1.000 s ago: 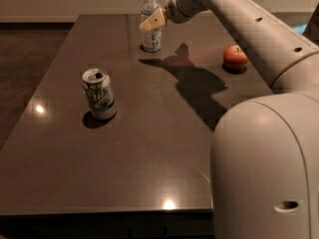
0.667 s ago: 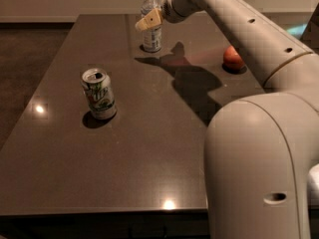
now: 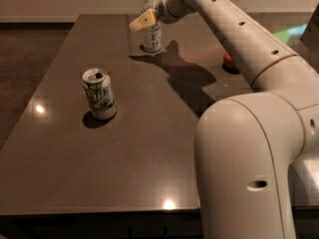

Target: Knock blue plastic bottle over

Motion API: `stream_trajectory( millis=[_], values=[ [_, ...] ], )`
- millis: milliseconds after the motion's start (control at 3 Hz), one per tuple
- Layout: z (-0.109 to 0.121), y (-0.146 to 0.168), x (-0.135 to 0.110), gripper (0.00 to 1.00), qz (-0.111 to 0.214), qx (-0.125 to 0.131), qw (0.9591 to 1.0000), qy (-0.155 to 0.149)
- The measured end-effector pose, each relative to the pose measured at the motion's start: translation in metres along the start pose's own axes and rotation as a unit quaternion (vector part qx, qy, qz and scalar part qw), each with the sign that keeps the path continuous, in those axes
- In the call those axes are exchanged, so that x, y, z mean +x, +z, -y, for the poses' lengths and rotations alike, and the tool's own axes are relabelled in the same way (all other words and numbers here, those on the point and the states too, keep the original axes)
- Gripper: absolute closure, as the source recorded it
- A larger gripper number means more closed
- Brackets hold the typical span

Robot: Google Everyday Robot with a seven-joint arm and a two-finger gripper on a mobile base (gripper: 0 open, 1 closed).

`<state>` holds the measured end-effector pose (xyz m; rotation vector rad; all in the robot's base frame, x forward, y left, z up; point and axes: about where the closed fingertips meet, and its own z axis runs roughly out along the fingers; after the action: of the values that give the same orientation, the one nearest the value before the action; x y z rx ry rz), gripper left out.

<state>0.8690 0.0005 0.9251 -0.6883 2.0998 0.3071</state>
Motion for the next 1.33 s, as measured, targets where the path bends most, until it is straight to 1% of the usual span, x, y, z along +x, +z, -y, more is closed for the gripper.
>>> stream_trajectory(
  millis=[333,667,1000,1333],
  values=[
    [0.003,0.006,-0.002,0.18,0.003,0.003,1.0,0.004],
    [0.004,0.004,-0.007,0.49,0.014,0.005,0.9998,0.01],
    [0.002,0.0,-0.01,0.72,0.022,0.003,0.9997,0.01],
    [-0.006,-0.022,-0.014,0.96,0.028,0.005,0.9995,0.012]
  ],
)
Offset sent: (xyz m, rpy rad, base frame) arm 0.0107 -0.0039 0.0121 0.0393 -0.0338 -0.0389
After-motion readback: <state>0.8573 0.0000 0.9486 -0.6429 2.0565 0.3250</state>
